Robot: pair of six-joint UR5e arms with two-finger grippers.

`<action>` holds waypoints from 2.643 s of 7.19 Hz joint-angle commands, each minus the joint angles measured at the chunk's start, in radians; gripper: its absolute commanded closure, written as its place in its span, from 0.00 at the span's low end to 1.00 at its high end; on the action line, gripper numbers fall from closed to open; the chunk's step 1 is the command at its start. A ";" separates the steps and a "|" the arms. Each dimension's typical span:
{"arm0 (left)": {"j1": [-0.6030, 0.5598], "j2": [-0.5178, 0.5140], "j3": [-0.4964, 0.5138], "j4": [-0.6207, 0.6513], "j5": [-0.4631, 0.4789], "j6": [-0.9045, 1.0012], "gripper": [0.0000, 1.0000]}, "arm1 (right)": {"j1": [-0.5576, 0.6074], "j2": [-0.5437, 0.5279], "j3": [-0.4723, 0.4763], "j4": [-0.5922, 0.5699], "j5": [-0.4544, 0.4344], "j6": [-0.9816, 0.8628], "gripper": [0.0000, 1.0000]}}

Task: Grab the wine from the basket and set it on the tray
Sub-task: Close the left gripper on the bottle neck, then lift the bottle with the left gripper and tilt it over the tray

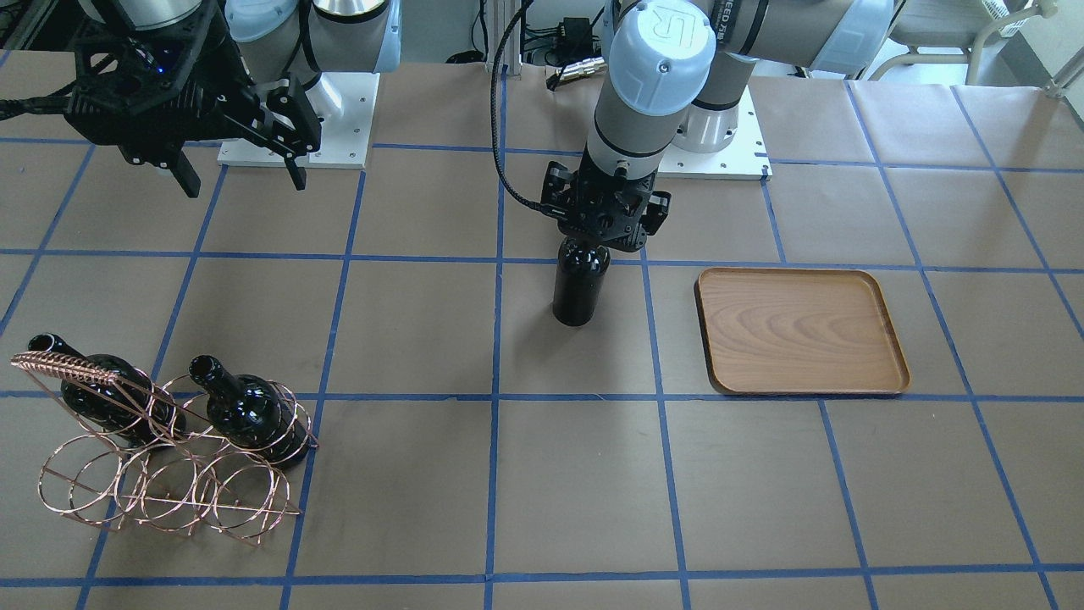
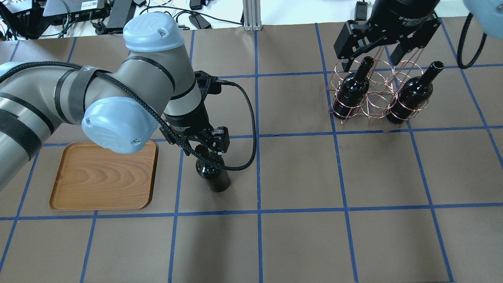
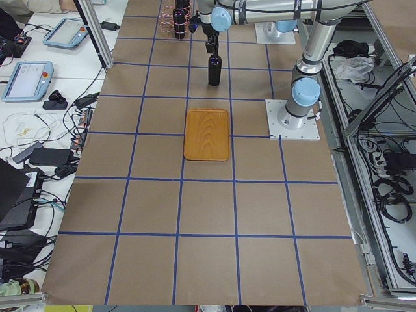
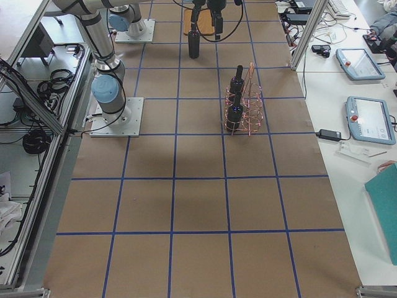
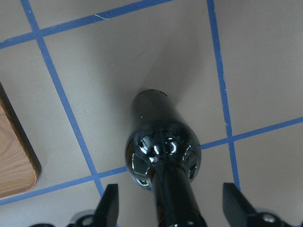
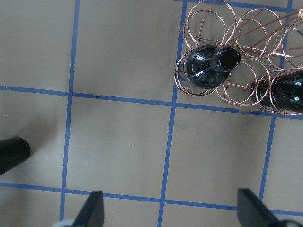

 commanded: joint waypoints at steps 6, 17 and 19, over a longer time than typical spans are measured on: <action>0.000 -0.001 0.019 -0.041 0.001 0.001 1.00 | 0.002 -0.002 0.000 0.002 0.000 0.002 0.00; 0.650 0.016 0.079 -0.078 0.187 0.600 1.00 | 0.002 -0.002 0.006 0.000 0.001 0.003 0.00; 0.652 0.002 0.060 -0.072 0.184 0.598 1.00 | 0.002 -0.002 0.006 -0.002 0.001 0.002 0.00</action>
